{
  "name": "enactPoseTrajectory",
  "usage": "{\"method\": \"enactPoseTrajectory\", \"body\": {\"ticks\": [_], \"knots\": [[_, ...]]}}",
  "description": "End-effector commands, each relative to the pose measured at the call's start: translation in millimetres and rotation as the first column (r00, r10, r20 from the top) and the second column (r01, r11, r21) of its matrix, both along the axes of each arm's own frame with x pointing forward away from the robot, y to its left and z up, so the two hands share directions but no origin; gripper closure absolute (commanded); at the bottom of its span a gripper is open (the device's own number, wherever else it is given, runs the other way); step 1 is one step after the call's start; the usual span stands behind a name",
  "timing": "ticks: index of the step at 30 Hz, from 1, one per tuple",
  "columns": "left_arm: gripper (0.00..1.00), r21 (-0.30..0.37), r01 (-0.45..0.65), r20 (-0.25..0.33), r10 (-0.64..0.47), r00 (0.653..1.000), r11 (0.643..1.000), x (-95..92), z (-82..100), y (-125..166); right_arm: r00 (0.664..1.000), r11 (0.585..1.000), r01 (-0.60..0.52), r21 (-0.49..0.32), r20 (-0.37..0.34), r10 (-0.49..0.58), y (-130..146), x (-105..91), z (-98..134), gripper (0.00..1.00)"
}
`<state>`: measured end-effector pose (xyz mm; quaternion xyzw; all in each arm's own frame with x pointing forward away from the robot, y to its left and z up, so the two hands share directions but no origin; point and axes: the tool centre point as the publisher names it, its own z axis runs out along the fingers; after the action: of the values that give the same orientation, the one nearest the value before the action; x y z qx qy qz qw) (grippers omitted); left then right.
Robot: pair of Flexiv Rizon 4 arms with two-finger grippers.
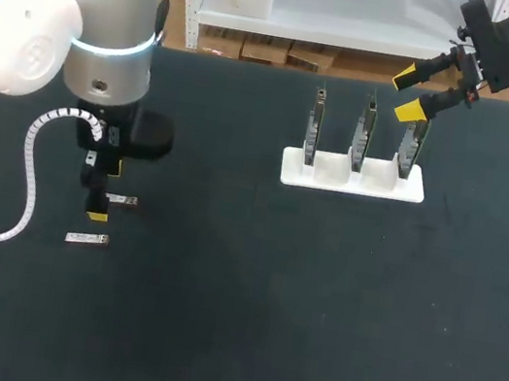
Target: Pick up the optical module with the left hand, and insert it into the network port with the right hand.
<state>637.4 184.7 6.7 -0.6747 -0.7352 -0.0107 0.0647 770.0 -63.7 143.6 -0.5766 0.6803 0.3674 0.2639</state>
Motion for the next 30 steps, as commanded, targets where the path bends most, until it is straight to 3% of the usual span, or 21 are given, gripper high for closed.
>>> {"method": "enactPoseTrajectory", "body": {"ticks": [1,11,30], "knots": [[0.0,0.005,0.003,-0.003,-0.003,1.0,1.0,6.5,-5.0,-2,1.0,1.0,0.003,0.0,0.003,-0.003,0,-1.5,0,0.0],[0.0,0.035,0.007,-0.027,-0.006,1.0,0.999,8.4,-20.0,-2,1.0,1.0,0.003,0.0,0.003,-0.003,0,-1.5,0,0.0],[0.0,0.046,0.029,-0.015,-0.028,1.0,0.999,10.0,-22.2,2,1.0,1.0,0.003,0.0,0.003,-0.003,0,-1.5,0,0.0]]}}
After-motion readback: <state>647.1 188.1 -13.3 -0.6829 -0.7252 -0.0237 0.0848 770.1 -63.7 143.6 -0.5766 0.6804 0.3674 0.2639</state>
